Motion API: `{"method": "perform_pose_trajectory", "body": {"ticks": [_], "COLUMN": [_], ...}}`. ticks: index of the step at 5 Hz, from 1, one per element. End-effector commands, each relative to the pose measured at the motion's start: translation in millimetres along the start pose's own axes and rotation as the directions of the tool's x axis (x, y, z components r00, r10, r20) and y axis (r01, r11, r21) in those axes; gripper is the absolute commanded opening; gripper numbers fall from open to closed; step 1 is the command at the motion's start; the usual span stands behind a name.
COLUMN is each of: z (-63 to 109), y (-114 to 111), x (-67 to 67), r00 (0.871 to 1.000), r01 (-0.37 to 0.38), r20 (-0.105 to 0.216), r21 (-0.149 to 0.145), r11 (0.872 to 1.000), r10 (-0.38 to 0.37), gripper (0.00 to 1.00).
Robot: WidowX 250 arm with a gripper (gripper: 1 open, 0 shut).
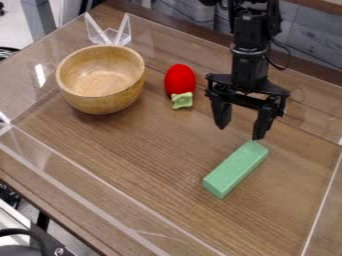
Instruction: Remove the green stick from the brown bowl and put it on the table
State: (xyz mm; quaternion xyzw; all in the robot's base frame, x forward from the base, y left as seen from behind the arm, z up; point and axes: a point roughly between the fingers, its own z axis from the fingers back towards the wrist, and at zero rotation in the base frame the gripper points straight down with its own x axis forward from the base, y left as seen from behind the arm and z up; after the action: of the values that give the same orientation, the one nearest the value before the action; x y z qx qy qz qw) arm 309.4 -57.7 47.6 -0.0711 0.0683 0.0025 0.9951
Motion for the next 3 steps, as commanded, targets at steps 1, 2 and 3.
{"method": "perform_pose_trajectory", "body": {"ticks": [1,2,3], "z": [24.1,40.4,62.9], "y": [0,6,13], "x": [9.3,7.8,5.6], "r00": [0.997,0.994,0.987], "r01": [-0.014,0.024,0.064], "r20": [0.079,0.106,0.149], "r21": [-0.011,-0.013,-0.019], "r11": [1.000,1.000,0.998], "r10": [0.015,-0.023,-0.061], "gripper": [1.00,1.00,1.00]}}
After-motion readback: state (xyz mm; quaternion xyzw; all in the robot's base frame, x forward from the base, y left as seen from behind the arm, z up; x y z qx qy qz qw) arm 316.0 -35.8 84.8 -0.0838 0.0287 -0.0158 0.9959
